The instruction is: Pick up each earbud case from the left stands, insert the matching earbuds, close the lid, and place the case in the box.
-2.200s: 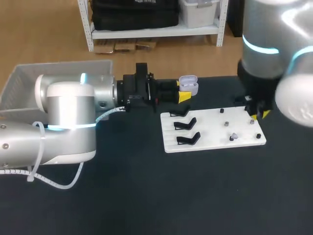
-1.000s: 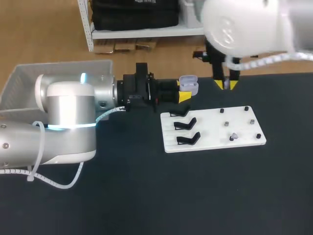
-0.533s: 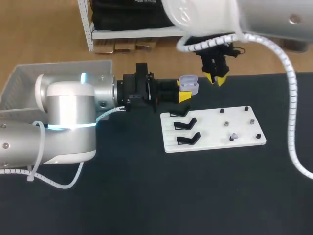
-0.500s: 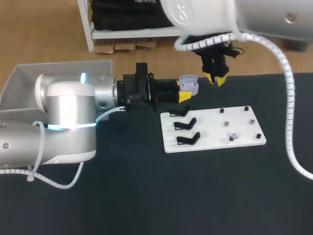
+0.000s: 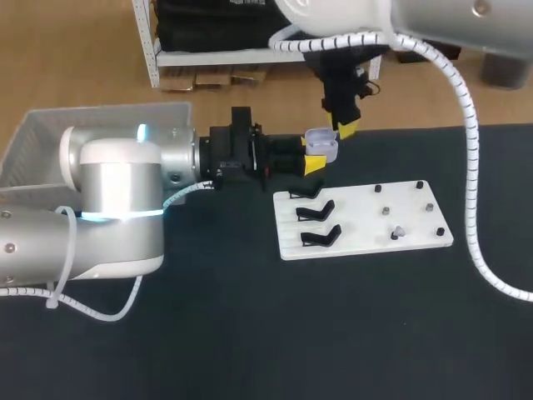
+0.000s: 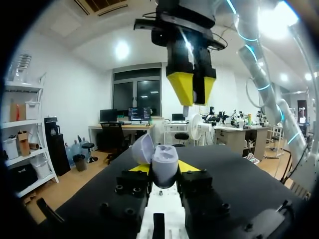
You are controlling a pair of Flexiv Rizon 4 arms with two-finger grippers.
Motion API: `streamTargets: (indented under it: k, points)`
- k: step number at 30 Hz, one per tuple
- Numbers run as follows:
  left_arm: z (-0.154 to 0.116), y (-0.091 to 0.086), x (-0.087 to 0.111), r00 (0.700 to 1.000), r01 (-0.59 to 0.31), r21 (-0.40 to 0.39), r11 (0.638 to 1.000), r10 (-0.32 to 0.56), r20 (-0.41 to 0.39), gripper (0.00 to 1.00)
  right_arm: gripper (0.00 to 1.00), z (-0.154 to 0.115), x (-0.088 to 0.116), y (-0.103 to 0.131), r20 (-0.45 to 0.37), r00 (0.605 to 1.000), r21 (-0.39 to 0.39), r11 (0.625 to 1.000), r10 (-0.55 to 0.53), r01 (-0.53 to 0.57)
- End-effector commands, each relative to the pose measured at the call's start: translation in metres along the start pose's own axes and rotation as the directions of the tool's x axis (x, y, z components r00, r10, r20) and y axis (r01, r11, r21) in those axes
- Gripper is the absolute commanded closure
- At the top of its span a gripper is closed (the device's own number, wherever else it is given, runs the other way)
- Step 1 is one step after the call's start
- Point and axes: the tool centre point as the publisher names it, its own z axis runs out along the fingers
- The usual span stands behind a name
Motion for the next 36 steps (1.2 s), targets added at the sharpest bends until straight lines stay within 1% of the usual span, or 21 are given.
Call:
streamTargets:
  k: [1, 3, 4, 5, 6, 11, 12, 18, 25, 36]
  points:
    - [0.0, -0.002, 0.002, 1.0, -0.005, -0.008, 1.0, 0.005, 0.008, 1.0, 1.0, 0.002, 0.005, -0.003, 0.004, 0.999, -0.029, 0.998, 0.049, -0.049]
    - [0.0, -0.002, 0.002, 1.0, -0.005, -0.008, 1.0, 0.005, 0.008, 1.0, 1.0, 0.003, 0.006, -0.001, 0.0, 0.997, -0.03, 0.996, 0.08, -0.079]
    - [0.0, -0.002, 0.002, 1.0, -0.005, -0.008, 1.0, 0.005, 0.008, 1.0, 1.0, 0.004, 0.008, 0.0, 0.019, 0.991, -0.028, 0.991, 0.133, -0.133]
    - [0.0, -0.002, 0.002, 1.0, -0.005, -0.008, 1.0, 0.005, 0.008, 1.0, 1.0, 0.004, 0.009, 0.001, 0.011, 0.991, -0.033, 0.991, 0.13, -0.13]
    - [0.0, -0.002, 0.002, 1.0, -0.005, -0.008, 1.0, 0.005, 0.008, 1.0, 1.0, 0.003, 0.011, 0.002, 0.021, 0.987, -0.034, 0.987, 0.159, -0.158]
    - [0.0, -0.002, 0.002, 1.0, -0.005, -0.008, 1.0, 0.005, 0.008, 1.0, 1.0, 0.006, 0.011, 0.009, -0.034, 0.971, -0.035, 0.971, 0.236, -0.237]
    - [0.0, -0.002, 0.002, 1.0, -0.005, -0.008, 1.0, 0.005, 0.008, 1.0, 1.0, 0.007, 0.011, 0.011, -0.035, 0.97, -0.034, 0.969, 0.242, -0.243]
    - [0.0, -0.002, 0.002, 1.0, -0.005, -0.008, 1.0, 0.005, 0.008, 1.0, 1.0, 0.011, 0.015, 0.022, -0.034, 0.974, -0.033, 0.974, 0.222, -0.223]
    - [0.0, -0.002, 0.002, 1.0, -0.005, -0.008, 1.0, 0.005, 0.008, 1.0, 1.0, 0.016, 0.013, 0.034, -0.013, 0.979, -0.038, 0.978, 0.203, -0.204]
    - [0.0, -0.002, 0.002, 1.0, -0.005, -0.008, 1.0, 0.005, 0.008, 1.0, 1.0, 0.028, 0.01, 0.036, -0.012, 0.98, -0.034, 0.979, 0.2, -0.2]
